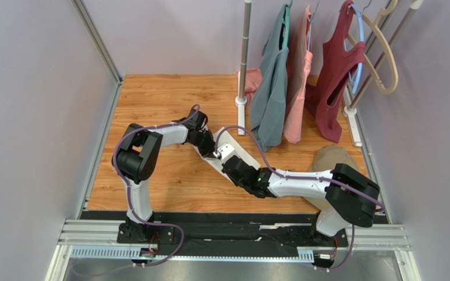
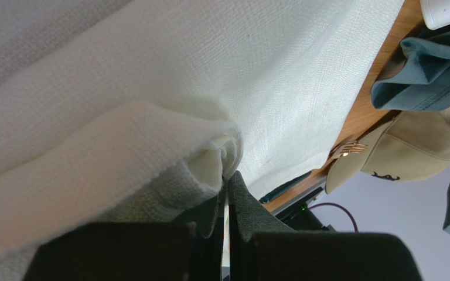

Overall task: Fold the napkin into a case and place the utensils inside
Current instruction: Fold the lower triangle-folded napkin at the center of the board.

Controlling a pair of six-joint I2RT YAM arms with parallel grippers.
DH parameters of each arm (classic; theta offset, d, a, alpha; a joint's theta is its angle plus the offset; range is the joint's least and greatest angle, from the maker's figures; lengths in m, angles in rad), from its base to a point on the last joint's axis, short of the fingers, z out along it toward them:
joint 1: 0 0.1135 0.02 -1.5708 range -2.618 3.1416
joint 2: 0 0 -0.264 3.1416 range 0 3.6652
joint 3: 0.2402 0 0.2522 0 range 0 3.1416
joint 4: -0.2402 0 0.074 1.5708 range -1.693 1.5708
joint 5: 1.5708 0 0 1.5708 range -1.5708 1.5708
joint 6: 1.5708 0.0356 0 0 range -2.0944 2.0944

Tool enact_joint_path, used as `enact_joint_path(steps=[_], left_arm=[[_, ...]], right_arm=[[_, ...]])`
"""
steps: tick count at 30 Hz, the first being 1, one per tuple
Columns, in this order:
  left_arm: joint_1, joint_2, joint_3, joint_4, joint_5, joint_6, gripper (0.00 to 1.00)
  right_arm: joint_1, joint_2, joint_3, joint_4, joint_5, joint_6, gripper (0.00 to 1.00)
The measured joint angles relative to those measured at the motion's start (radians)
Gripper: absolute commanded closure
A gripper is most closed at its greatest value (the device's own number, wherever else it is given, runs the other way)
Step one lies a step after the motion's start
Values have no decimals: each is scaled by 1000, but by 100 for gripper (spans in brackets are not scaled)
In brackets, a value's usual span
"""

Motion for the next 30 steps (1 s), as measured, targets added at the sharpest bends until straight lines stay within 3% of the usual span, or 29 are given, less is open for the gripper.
enact_joint_path(steps=[4,7,10,14,15,19,26,30], left_arm=[[-11,1,14,-21,-17,7,100],[-23,2,26,-37,-31,13,100],[-30,2,36,-51,-46,19,100],[-39,2,43,-58,-61,26,100],[-40,2,46,-59,-65,27,100],[-51,2,52,-61,-84,32,100],[-58,2,67,-82,-111,51,100],[-59,2,70,-87,-119,65,100]], right_arm=[[-23,-1,-39,6,-68,79,85],[-48,-12,-85,6,-113,152,75],[-101,-40,-127,-6,-175,241,63],[-228,-104,-146,-47,-300,327,38],[-261,-124,-146,-62,-326,335,36],[-351,-154,-95,-135,-399,326,35],[-362,-51,100,-164,-468,243,35],[-362,-11,146,-181,-481,216,45]])
